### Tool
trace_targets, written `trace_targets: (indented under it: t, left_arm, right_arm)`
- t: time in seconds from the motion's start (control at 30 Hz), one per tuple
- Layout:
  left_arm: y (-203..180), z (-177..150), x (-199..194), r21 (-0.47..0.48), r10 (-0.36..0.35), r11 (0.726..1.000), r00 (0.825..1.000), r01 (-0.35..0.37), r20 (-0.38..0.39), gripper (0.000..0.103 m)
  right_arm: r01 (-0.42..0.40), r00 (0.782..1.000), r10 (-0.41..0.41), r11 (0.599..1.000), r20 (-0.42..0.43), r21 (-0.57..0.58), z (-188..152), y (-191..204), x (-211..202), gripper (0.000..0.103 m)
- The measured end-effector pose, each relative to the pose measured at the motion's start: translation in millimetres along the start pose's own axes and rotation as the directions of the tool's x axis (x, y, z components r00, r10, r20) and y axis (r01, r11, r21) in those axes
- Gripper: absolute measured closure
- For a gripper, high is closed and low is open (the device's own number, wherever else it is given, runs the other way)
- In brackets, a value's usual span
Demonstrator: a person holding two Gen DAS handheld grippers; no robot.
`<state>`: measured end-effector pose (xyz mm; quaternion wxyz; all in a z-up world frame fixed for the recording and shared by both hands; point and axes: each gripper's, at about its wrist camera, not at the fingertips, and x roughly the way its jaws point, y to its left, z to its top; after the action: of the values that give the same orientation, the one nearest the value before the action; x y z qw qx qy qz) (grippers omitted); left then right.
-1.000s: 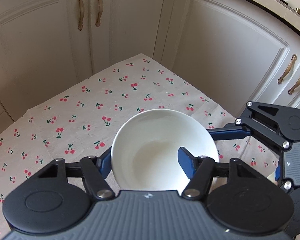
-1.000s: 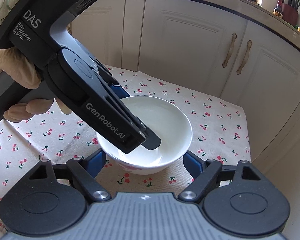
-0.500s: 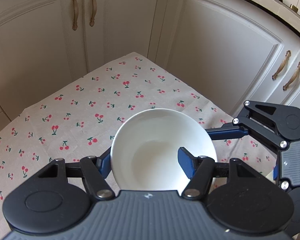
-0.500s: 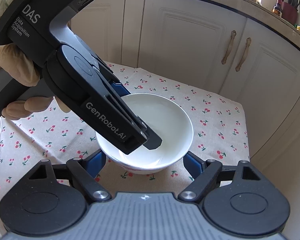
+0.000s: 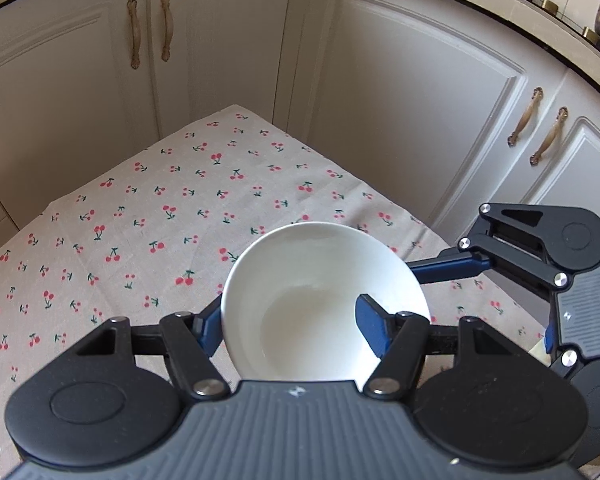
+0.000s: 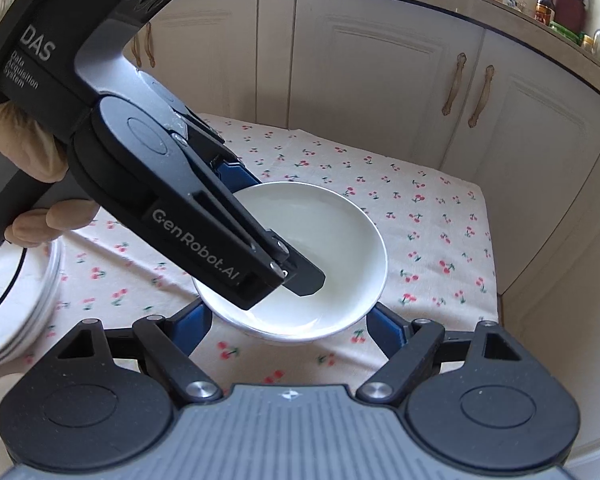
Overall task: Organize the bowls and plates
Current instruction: 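Lift the last bowl with the left gripper and carry it toward the bowl stack, then lower the bowl into the nested bowls and open the left gripper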
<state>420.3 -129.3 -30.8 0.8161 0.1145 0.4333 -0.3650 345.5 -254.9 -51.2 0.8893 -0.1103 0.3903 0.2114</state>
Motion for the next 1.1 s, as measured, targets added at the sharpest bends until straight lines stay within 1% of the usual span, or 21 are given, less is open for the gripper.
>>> trace_targets:
  t: [0.23, 0.57, 0.9, 1.1]
  left_arm:
    - [-18.4, -13.5, -23.0, -0.008, -0.019, 1.000, 1.000, 0.020, 0.012, 0.037]
    - [-44.7, -34.3, -59.8, 0.009, -0.017, 1.000, 0.999, 0.017, 0.044, 0.037]
    - [-68.4, -58.3, -95.9, 0.014, 0.009, 1.000, 0.997, -0.010, 0.078, 0.037]
    - [-79.7, -78.6, -106.3, -0.019, 0.029, 0.999, 0.997, -0.028, 0.071, 0.037]
  right_arm:
    - [0.014, 1.000, -0.014, 1.000, 0.013, -0.010, -9.9, 14.6, -27.7, 0.015]
    - [0.023, 0.998, -0.022, 0.999, 0.053, -0.025, -23.4, 39.1, -68.5, 0.015]
    - [0.012, 0.995, -0.008, 0.999, 0.100, -0.043, -36.7, 62.7, -101.6, 0.015]
    - [-0.011, 0.992, 0.016, 0.999, 0.128, -0.040, -51.7, 78.1, -117.9, 0.015]
